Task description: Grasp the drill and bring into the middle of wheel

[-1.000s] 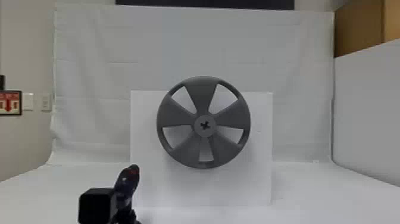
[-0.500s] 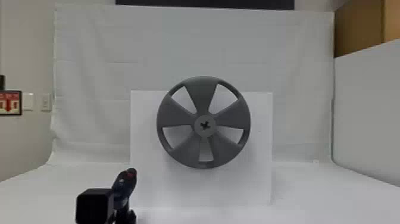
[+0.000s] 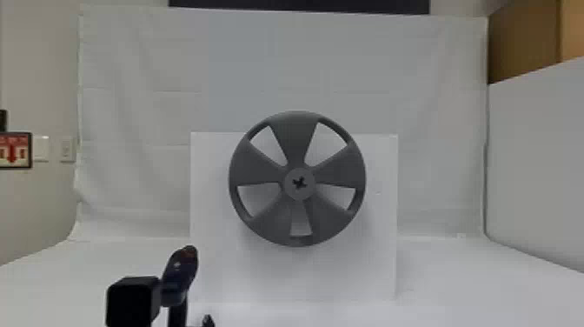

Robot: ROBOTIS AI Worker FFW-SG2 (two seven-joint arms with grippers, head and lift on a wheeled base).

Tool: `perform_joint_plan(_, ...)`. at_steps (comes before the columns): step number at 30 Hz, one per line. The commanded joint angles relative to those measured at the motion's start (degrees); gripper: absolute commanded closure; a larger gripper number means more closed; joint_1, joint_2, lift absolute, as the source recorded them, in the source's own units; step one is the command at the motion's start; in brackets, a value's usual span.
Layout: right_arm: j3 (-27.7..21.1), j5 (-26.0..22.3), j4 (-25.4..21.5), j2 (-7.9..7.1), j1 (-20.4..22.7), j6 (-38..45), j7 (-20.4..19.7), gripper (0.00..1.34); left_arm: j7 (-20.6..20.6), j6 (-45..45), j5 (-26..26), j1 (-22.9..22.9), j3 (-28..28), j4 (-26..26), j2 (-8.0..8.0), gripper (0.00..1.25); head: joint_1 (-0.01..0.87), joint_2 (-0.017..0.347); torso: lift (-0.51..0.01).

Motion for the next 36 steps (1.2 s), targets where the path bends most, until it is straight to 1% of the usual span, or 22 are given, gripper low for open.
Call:
perform_joint_plan(1, -0.3, -0.1, 0.0, 0.00, 0.0, 0.0, 0.0, 0.28, -8.0, 0.2, -1.5, -0.4, 3.9, 2.0, -0.99, 0.00, 0.000, 0.000, -0.406)
perform_joint_plan(5, -0.4, -0.1, 0.0, 0.00, 0.0, 0.0, 0.0, 0.28, -18.8, 0.2, -5.0, -0.8, 8.3, 3.3, -2.30, 0.00, 0.000, 0.000, -0.406)
perform_joint_plan(6, -0.4, -0.2, 0.0, 0.00, 0.0, 0.0, 0.0, 0.28, -23.1, 0.2, -6.0, -1.1, 10.0, 4.0, -2.66, 0.00, 0.000, 0.000, -0.406)
perform_joint_plan(8, -0.4, -0.2, 0.0, 0.00, 0.1, 0.0, 0.0, 0.28, -29.1, 0.2, -7.0, -1.6, 12.3, 5.1, -3.01, 0.00, 0.000, 0.000, -0.406)
perform_joint_plan(10, -0.4, -0.2, 0.0, 0.00, 0.0, 0.0, 0.0, 0.28, -33.9, 0.2, -7.3, -2.0, 14.3, 5.9, -3.10, 0.00, 0.000, 0.000, -0.406)
perform_joint_plan(14, -0.5, -0.2, 0.0, 0.00, 0.1, 0.0, 0.0, 0.28, -40.9, 0.1, -7.5, -2.4, 17.4, 7.4, -3.01, 0.00, 0.000, 0.000, -0.406)
perform_joint_plan(15, -0.5, -0.2, 0.0, 0.00, 0.1, 0.0, 0.0, 0.28, -43.5, 0.1, -7.7, -2.9, 18.6, 8.0, -3.01, 0.00, 0.000, 0.000, -0.406)
perform_joint_plan(17, -0.5, -0.2, 0.0, 0.00, 0.2, 0.0, 0.0, 0.28, -47.5, 0.1, -7.7, -3.3, 20.0, 9.3, -3.01, 0.00, 0.000, 0.000, -0.406)
perform_joint_plan(18, -0.5, -0.2, 0.0, 0.00, 0.2, 0.0, 0.0, 0.28, -50.1, 0.1, -7.7, -3.7, 20.8, 10.0, -2.92, 0.00, 0.000, 0.000, -0.406)
perform_joint_plan(21, -0.6, -0.2, 0.0, 0.00, 0.2, 0.0, 0.0, 0.28, -55.3, 0.2, -7.9, -4.3, 22.5, 11.6, -2.39, 0.00, 0.000, 0.000, -0.406)
perform_joint_plan(24, -0.6, -0.2, 0.0, 0.00, 0.2, 0.0, 0.0, 0.28, -58.3, 0.2, -8.9, -4.6, 23.9, 12.2, -2.04, 0.00, 0.000, 0.000, -0.406)
perform_joint_plan(28, -0.6, -0.2, 0.0, 0.00, 0.2, 0.0, 0.0, 0.28, -60.7, 0.2, -10.5, -4.6, 26.0, 12.4, -1.86, 0.00, 0.000, 0.000, -0.406)
perform_joint_plan(36, -0.8, -0.3, 0.0, -0.09, 0.4, 0.0, 0.0, 0.28, -61.5, 0.2, -12.6, -4.9, 29.9, 12.4, -1.07, 0.00, 0.000, 0.000, -0.406)
